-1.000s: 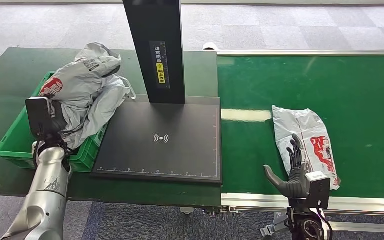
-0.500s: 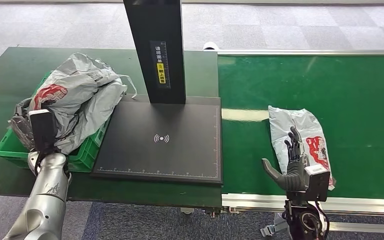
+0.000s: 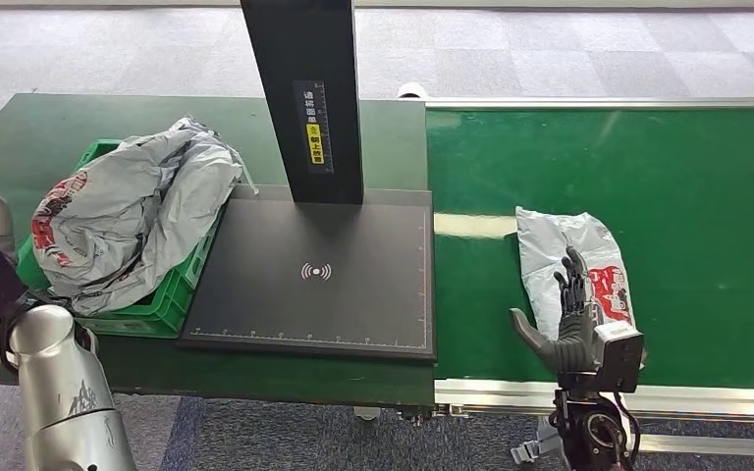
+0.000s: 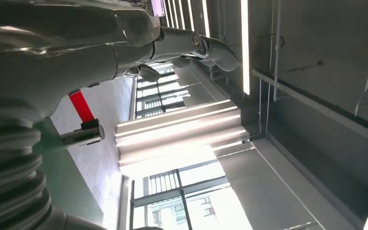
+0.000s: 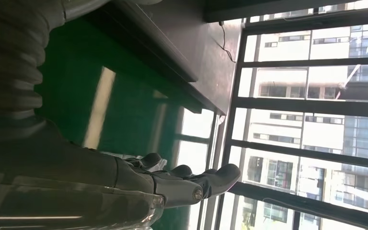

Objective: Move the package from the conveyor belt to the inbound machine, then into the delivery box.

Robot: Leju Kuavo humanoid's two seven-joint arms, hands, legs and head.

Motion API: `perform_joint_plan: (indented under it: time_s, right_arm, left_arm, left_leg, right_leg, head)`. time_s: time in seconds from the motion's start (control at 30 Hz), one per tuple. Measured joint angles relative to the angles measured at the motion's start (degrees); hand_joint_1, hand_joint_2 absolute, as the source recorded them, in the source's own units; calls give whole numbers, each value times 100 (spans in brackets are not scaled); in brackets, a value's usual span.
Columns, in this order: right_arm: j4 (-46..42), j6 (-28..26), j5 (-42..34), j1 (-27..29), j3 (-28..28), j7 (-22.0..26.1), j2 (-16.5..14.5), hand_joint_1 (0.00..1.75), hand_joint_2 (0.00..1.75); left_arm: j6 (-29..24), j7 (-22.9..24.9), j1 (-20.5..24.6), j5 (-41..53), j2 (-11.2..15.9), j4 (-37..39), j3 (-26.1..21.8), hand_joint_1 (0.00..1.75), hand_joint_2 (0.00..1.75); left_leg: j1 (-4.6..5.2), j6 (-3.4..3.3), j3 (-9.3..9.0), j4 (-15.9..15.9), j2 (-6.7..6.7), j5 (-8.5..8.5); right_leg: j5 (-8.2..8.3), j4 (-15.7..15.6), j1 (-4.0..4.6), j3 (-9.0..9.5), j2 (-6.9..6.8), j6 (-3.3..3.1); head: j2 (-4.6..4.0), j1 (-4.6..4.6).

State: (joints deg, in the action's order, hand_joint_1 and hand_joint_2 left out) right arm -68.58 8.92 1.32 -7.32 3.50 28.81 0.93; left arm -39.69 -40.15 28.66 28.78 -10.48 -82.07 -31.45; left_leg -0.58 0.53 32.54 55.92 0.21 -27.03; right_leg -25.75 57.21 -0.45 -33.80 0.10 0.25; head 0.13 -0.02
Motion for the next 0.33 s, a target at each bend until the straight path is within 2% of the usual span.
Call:
perform_joint_plan:
  time_s: [0.2,0.33]
  right_arm:
    - [1,-14,-24,1,4,7,25,0,175]
    - [1,-27,-49,5,4,9,38,0,175]
  left_arm:
    - [2,0,-109,-203,-109,-407,26,0,175]
    - [5,0,-243,-719,-135,-551,293,0,175]
  left_leg:
    - [0,0,0,0,0,0]
    - [1,0,0,0,0,-1]
  right_leg:
    - [0,0,0,-1,0,0]
    - [0,-1,-1,0,0,0]
  head:
    - [0,1]
    - [0,-1]
